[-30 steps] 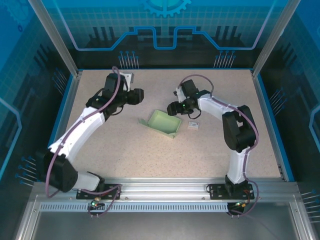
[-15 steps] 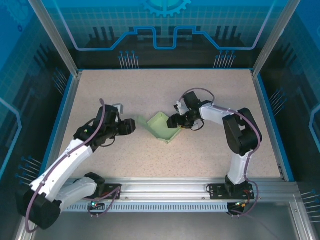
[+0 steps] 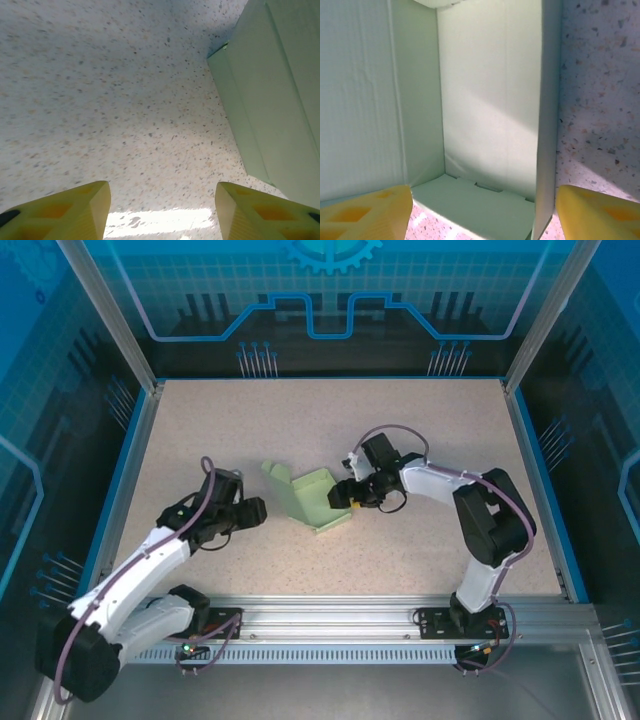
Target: Fold the paper box
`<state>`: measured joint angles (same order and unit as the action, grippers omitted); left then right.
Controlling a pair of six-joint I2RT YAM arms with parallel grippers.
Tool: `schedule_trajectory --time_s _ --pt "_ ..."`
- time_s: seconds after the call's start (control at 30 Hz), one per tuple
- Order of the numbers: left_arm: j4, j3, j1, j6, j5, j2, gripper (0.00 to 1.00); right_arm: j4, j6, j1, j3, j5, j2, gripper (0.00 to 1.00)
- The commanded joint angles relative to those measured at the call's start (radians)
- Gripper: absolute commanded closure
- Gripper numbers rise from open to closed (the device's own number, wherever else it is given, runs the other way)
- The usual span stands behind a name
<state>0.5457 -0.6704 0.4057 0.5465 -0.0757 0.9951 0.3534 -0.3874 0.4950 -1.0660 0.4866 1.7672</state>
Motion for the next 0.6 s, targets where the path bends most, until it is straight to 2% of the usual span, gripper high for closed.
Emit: schedule_trajectory --time_s 0.0,0.23,0.57 --pt "-0.192 0.015 0.026 0.055 0.079 0.092 0.42 0.025 0.029 -0.019 -0.006 0.006 -0.035 0.24" --pt "-0.376 -0.046 0.036 0.059 0.106 0.327 0.42 0.012 -0.002 -0.050 0.029 -0.003 -0.048 0.26" --pt "-0.473 -0.289 0.034 0.014 0.152 0.633 0.43 -0.027 -0.072 -0.092 0.098 -0.026 -0.105 0.26"
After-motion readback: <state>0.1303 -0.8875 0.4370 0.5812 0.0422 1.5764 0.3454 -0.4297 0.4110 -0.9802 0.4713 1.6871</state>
